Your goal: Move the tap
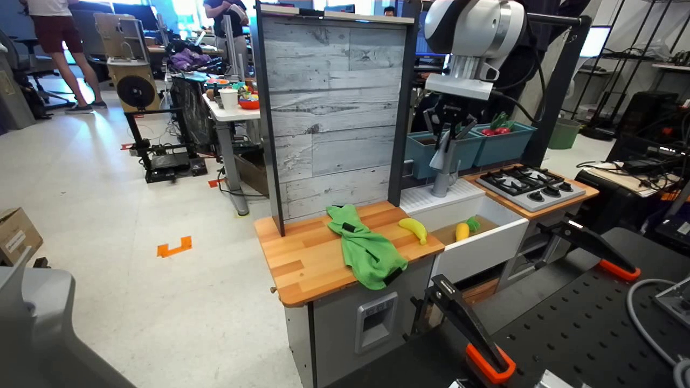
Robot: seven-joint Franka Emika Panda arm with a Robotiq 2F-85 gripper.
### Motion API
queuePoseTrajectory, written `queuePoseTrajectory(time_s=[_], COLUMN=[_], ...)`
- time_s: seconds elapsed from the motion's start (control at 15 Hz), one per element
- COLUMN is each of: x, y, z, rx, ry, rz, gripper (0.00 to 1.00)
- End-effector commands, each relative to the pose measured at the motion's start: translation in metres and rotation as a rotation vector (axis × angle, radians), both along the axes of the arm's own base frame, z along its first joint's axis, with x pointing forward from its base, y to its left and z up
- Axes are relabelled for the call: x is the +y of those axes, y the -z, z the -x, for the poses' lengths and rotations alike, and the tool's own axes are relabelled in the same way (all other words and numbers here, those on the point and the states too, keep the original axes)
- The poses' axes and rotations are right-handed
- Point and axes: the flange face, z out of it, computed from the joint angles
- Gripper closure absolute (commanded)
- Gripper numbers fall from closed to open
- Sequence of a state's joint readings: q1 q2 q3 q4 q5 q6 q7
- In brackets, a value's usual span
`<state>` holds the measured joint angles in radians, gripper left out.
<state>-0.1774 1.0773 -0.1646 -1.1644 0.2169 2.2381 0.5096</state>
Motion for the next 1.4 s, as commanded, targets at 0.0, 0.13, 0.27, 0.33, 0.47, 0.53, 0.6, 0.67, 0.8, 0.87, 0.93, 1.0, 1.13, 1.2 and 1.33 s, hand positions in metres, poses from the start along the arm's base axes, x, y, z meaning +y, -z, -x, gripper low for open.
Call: queuePoseTrajectory(time_s=[0.0, 0.13, 0.27, 0.33, 0.47, 0.53, 0.6, 0.67, 0.8, 0.87, 0.93, 1.0, 1.13, 1.2, 1.33], x=[-0.008, -0.012, -0.016, -0.02, -0.024, -0.026, -0.029, -0.032, -0.039, -0.042, -0.046, -0.049, -0.057, -0.06, -0.066], y=[-0.002, -0.001, 0.001, 0.004, 0.008, 0.009, 0.011, 0.012, 0.013, 0.014, 0.015, 0.016, 0.017, 0.017, 0.019], z=[0.003, 0.004, 0.007, 0.009, 0.013, 0.015, 0.016, 0.018, 0.022, 0.023, 0.025, 0.027, 0.031, 0.032, 0.034], rx=[-0.003, 0.003, 0.016, 0.024, 0.034, 0.038, 0.042, 0.049, 0.059, 0.061, 0.064, 0.066, 0.072, 0.076, 0.08], ry=[-0.009, -0.004, -0.006, -0.006, -0.01, -0.015, -0.018, -0.025, -0.031, -0.034, -0.035, -0.036, -0.037, -0.037, -0.031], rz=[0.007, 0.003, 0.0, -0.002, -0.002, -0.001, -0.001, 0.0, -0.006, -0.008, -0.012, -0.014, -0.023, -0.027, -0.035], gripper=[0.95, 0.94, 0.94, 0.94, 0.94, 0.94, 0.94, 0.94, 0.94, 0.94, 0.94, 0.94, 0.94, 0.94, 0.94])
